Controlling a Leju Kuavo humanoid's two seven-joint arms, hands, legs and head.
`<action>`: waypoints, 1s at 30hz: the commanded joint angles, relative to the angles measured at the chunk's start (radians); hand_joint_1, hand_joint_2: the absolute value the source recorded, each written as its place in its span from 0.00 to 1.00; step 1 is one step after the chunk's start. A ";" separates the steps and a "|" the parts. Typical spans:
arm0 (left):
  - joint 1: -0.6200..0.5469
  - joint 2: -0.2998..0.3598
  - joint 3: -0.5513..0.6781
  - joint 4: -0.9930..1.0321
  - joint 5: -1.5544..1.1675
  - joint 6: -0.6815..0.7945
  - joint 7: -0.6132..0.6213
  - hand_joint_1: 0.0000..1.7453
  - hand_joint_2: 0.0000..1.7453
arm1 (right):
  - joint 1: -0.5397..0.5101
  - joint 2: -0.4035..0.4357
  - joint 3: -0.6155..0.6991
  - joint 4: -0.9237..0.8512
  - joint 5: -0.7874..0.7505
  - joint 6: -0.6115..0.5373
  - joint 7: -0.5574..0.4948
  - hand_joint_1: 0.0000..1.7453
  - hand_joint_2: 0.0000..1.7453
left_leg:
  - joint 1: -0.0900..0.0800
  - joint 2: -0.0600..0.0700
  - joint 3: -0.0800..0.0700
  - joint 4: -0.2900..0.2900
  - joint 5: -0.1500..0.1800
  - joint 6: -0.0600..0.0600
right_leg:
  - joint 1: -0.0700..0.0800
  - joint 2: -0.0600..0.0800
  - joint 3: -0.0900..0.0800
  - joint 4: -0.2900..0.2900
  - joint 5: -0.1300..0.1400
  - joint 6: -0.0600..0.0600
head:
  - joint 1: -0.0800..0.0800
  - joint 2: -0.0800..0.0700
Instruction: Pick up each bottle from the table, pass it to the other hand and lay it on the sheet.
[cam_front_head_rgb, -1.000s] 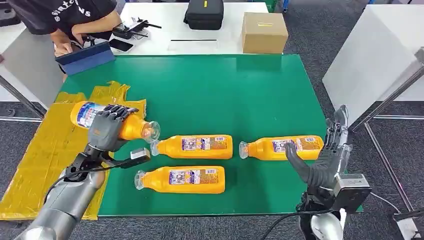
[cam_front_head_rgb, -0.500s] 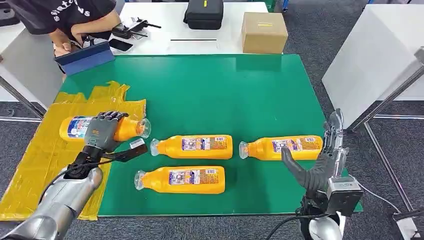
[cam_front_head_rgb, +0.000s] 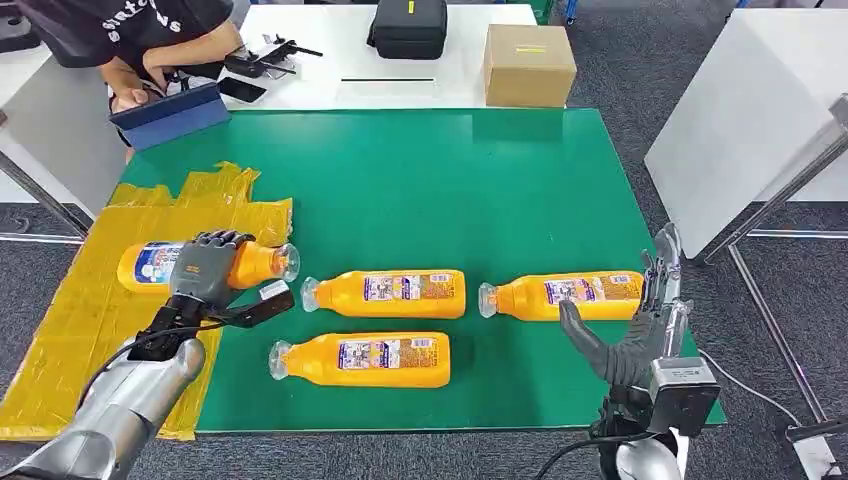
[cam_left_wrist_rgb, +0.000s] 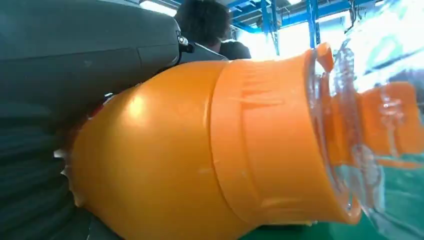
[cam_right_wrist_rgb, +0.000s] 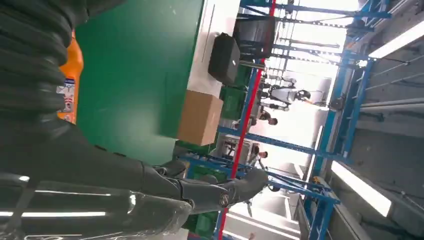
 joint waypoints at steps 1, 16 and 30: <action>-0.027 -0.005 0.028 0.042 0.002 -0.020 -0.017 1.00 1.00 | 0.003 0.014 -0.025 0.013 0.005 0.008 0.004 0.00 1.00 | 0.000 0.000 0.002 0.000 -0.001 -0.002 | 0.000 0.000 0.002 -0.001 -0.001 -0.001 | 0.000 0.000; -0.010 -0.015 0.051 0.003 0.023 -0.077 -0.031 0.00 1.00 | 0.023 0.032 -0.037 -0.010 0.049 -0.001 0.021 0.00 1.00 | 0.000 -0.001 0.002 0.000 -0.001 -0.002 | 0.000 -0.002 0.002 0.000 -0.001 -0.001 | 0.000 0.000; -0.075 -0.047 0.081 0.048 0.139 -0.176 -0.113 0.00 1.00 | 0.023 0.043 -0.061 -0.030 0.071 -0.007 0.024 0.00 1.00 | 0.000 -0.002 0.003 0.000 -0.001 -0.002 | 0.001 -0.002 0.002 0.000 -0.001 -0.001 | 0.000 0.000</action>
